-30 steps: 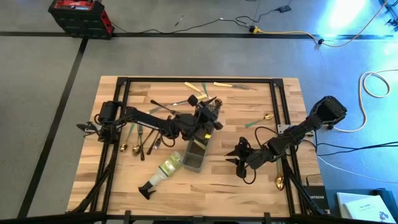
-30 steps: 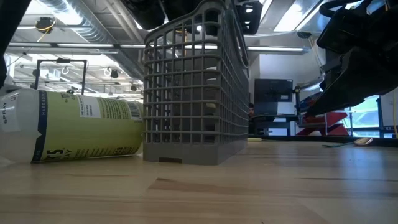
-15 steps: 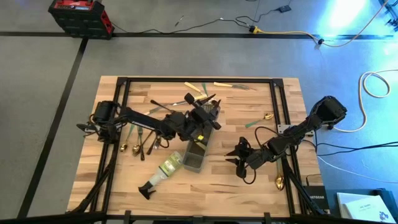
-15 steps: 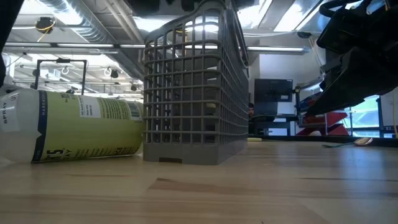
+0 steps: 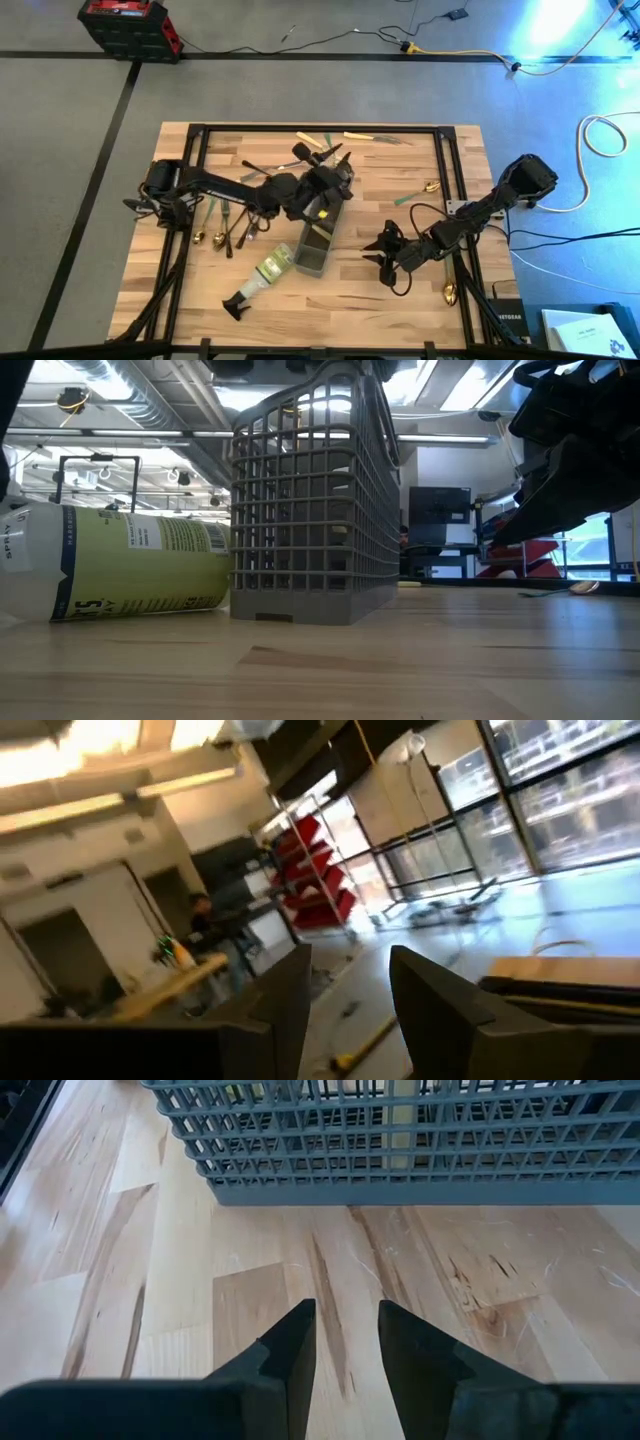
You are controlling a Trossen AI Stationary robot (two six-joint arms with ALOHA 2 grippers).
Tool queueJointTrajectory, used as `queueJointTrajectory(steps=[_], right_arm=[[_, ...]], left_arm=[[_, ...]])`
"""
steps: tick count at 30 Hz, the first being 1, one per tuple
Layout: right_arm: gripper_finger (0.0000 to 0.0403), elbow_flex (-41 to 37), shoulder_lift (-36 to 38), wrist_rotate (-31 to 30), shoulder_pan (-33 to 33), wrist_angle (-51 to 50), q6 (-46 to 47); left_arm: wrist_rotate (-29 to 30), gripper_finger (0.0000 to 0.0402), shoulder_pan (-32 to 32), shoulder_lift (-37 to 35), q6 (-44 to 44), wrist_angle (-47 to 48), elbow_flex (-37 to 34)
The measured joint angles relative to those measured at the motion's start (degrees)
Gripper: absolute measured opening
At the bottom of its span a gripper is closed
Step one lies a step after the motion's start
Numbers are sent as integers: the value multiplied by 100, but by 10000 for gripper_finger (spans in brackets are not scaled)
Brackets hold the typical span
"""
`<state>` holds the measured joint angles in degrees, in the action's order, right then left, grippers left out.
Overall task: Sort silverware
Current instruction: Put the spoon into the silverware basket
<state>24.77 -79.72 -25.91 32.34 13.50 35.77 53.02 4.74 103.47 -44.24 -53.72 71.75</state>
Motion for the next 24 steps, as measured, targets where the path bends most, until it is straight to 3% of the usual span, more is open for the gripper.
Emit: queueJointTrajectory(steps=[5,9,14,19,24], right_arm=[[94,0,0,-30,1,14,10],[94,0,0,-395,-17,541,-5],[94,4,2,-667,-11,1177,-580],[94,7,2,-847,-11,1261,-922],[94,7,2,-968,-13,1245,-949]], left_arm=[[502,122,283,-804,-1083,184,0],[733,122,513,-1870,-1033,1461,-284],[134,122,548,-3965,890,3543,-1367],[-1196,122,124,-5972,3779,5315,-2719],[-962,122,-113,-6861,5096,5583,-4408]])
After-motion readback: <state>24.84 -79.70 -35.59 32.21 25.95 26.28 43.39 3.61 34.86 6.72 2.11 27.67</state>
